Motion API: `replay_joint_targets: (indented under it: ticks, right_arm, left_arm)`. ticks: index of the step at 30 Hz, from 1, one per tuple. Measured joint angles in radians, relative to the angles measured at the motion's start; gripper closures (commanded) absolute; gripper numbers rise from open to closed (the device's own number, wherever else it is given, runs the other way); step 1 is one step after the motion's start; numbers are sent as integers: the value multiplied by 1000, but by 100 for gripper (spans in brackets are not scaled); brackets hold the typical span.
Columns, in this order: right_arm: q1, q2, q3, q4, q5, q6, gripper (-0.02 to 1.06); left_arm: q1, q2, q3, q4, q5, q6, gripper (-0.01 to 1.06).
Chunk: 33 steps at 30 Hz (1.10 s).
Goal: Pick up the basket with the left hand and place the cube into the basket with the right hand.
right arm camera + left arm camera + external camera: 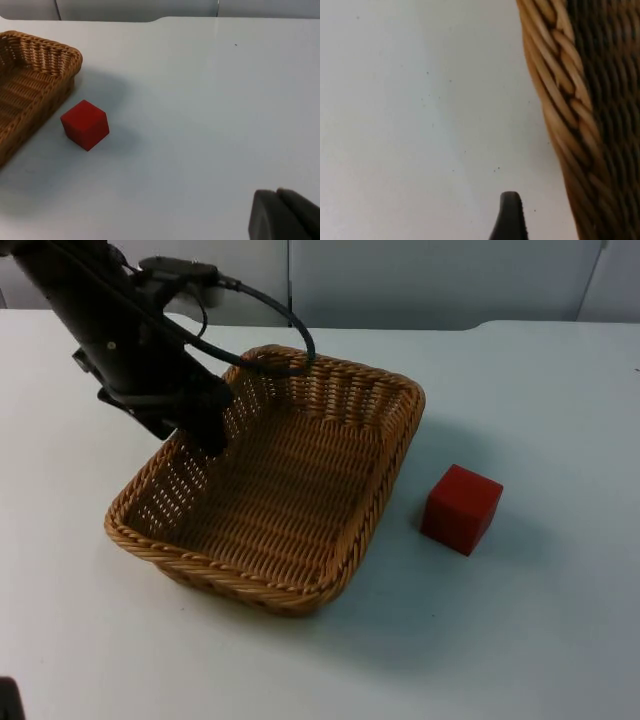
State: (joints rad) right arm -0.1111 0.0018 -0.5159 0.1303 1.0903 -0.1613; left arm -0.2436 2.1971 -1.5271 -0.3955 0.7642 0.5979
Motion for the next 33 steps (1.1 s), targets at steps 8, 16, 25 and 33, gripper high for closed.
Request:
replay_joint_targets:
  ticks: [8,16,25,33]
  right_arm:
    - [0,0,0,0,0,0,102]
    - [0,0,0,0,0,0,102]
    - [0,0,0,0,0,0,102]
    - [0,0,0,0,0,0,102]
  left_arm:
    - [0,57,0,-12,-10,3,83]
    - [5,57,-39,-37,23,-8,105]
    - [64,57,-166,-63,182,-16,105]
    - [105,57,-206,-171,269,-22,105]
